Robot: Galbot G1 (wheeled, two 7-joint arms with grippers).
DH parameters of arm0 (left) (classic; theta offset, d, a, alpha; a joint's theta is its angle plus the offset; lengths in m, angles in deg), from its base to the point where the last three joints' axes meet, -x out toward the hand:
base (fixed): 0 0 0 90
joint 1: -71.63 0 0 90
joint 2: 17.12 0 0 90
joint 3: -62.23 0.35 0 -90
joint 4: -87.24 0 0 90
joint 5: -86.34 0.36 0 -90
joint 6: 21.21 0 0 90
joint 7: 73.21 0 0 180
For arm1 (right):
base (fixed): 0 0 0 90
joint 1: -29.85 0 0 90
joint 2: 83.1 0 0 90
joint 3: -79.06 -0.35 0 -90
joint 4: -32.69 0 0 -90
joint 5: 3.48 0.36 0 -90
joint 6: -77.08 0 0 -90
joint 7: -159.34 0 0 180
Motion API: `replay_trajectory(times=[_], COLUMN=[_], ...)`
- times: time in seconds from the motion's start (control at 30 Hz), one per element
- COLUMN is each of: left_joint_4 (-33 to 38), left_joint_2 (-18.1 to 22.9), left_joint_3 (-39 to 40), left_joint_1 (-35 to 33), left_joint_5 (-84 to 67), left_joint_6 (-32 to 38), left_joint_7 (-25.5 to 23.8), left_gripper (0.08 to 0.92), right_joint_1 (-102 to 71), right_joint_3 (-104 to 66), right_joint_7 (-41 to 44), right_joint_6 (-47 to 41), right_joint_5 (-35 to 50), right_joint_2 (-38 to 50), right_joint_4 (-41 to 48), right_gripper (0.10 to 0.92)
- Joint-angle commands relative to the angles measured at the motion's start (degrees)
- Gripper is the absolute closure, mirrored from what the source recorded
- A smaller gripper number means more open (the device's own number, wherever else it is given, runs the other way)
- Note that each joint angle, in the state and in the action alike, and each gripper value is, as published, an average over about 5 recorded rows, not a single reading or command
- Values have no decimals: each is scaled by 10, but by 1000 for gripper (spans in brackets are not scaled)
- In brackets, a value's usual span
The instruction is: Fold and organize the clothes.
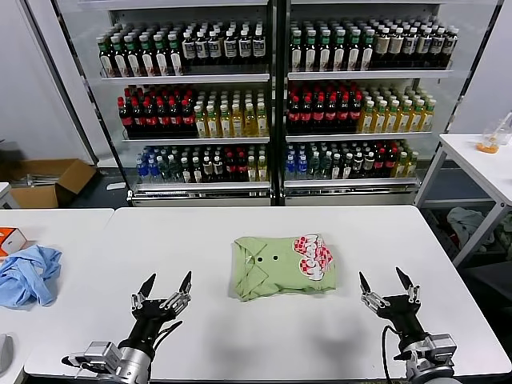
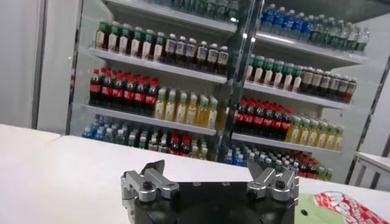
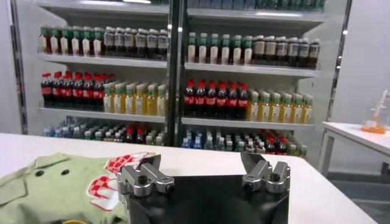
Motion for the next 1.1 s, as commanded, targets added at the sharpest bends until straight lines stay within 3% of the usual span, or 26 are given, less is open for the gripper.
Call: replay_trajectory(times=[0.03, 1.1], left_joint_4=[20, 40], left_joint_2=[0, 4], left_joint_3=[-5, -17], left_joint_1=[-10, -31], left_joint_5=[24, 45], left_joint_6=[-1, -2], left_joint_7=[-1, -9], left_gripper=[177, 177], right_joint_1=[-25, 8], right_joint_3=[-11, 7], right_joint_7=[-15, -46], right_joint_6=[6, -4], right_joint_5=[7, -3], right_joint_2=[-14, 0], right_joint_4=[-28, -43], right_gripper=[203, 203])
